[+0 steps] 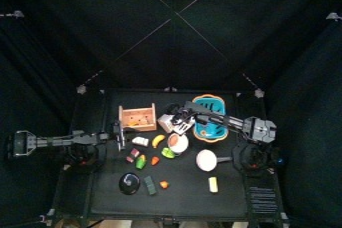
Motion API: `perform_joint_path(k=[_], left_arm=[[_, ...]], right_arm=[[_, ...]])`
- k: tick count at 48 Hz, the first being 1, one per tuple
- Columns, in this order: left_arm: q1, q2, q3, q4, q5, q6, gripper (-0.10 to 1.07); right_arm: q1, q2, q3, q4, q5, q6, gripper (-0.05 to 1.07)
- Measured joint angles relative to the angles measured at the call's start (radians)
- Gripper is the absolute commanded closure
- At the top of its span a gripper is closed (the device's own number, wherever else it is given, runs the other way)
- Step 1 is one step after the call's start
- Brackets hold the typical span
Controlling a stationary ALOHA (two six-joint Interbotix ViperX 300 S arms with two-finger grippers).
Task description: Place pairing knife back in holder
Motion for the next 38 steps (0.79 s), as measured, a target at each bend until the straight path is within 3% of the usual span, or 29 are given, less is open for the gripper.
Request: perform_joint_path(k=[38], left_arm=[[-0.002, 0.0, 0.003, -0.002, 0.0, 0.002, 0.34]], right_arm=[[0.003, 0.034, -0.037, 0.002, 0.018, -0.011, 0.6]])
